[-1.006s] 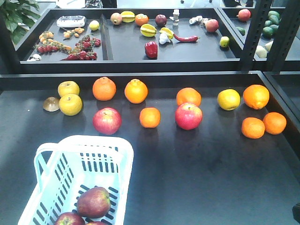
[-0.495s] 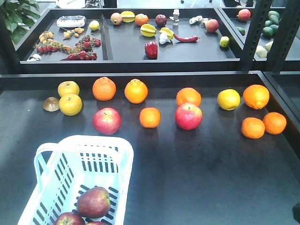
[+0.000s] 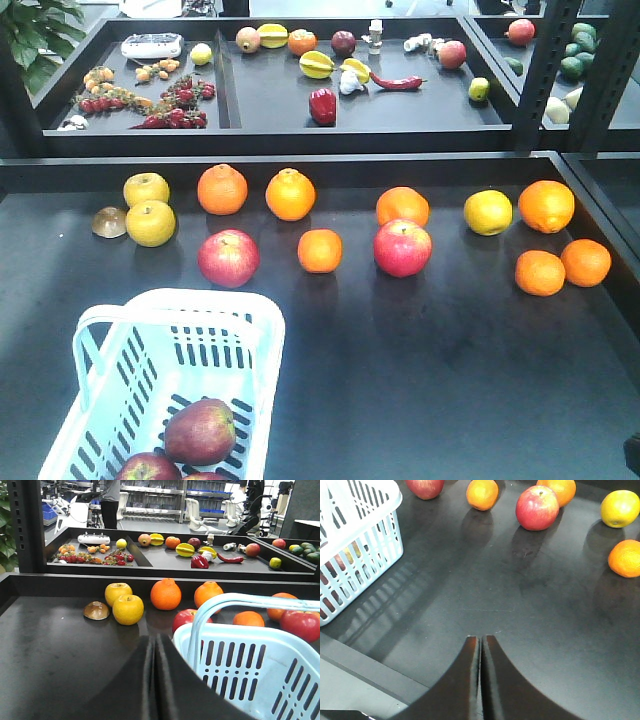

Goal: Pick three apples into basket with both arms

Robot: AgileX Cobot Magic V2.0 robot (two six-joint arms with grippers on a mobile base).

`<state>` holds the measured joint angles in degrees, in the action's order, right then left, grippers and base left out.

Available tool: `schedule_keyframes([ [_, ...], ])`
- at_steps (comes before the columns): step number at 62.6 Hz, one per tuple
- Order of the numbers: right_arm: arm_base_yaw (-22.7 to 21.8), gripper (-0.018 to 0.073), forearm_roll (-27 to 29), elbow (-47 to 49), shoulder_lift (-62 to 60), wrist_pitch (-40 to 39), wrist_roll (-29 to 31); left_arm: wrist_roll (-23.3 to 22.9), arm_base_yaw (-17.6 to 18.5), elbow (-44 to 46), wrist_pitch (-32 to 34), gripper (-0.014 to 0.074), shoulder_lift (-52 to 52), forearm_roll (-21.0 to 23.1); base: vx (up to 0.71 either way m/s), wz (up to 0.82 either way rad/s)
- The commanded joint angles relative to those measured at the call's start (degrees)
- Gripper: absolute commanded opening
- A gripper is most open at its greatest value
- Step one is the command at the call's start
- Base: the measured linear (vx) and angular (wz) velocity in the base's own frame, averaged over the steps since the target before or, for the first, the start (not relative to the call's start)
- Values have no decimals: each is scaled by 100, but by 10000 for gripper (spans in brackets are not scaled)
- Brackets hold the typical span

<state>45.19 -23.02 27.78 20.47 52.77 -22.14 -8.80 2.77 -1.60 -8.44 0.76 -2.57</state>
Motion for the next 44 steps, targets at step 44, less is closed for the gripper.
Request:
schedule_keyframes([
  [44, -22, -5, 514, 108, 103, -521, 21, -8, 0, 141, 469, -6, 75, -7, 0, 0],
])
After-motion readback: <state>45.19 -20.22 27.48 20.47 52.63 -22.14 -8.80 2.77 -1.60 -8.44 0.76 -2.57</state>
